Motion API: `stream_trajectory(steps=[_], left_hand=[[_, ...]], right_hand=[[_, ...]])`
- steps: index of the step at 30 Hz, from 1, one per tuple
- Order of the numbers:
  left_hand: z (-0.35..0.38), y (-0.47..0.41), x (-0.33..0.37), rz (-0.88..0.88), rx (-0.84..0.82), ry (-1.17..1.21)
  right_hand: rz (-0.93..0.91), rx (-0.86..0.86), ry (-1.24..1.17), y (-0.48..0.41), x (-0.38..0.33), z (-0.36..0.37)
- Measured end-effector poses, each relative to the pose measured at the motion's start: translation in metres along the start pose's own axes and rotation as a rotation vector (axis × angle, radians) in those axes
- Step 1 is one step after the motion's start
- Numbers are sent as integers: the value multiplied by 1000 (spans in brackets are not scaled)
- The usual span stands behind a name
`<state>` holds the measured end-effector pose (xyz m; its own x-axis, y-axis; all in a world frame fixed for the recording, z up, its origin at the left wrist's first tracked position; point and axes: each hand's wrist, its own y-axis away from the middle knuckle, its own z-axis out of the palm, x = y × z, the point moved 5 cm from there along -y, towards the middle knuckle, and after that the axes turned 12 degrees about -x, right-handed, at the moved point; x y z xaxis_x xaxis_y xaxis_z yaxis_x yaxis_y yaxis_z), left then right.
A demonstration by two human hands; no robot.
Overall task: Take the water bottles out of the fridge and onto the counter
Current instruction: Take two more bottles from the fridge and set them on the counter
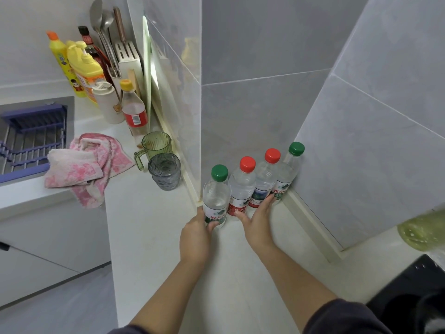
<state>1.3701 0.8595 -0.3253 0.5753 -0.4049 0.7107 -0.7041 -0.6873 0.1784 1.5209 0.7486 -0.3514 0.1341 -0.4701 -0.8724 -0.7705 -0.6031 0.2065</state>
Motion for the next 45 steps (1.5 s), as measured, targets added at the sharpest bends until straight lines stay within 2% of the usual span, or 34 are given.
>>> stream_trajectory(steps=[11, 16, 23, 28, 31, 38, 45], left_hand=[[0, 9, 1, -23, -76, -50], [-12, 30, -10, -124, -140, -182], [-47, 122, -11, -50, -41, -291], [-67, 216, -5, -83, 72, -579], [-74, 273, -5, -150, 144, -658], [-86, 391, -32, -362, 276, -535], [-114, 500, -69, -544, 456, -405]], right_hand=[[50, -55, 115, 12, -12, -8], [28, -155, 223, 39, -15, -18], [-188, -298, 418, 135, -32, -18], [-331, -370, 782, 216, -48, -18], [-412, -387, 970, 258, -57, -13], [-624, -433, 1116, 330, -85, 28], [-912, -630, 1085, 407, -122, 101]])
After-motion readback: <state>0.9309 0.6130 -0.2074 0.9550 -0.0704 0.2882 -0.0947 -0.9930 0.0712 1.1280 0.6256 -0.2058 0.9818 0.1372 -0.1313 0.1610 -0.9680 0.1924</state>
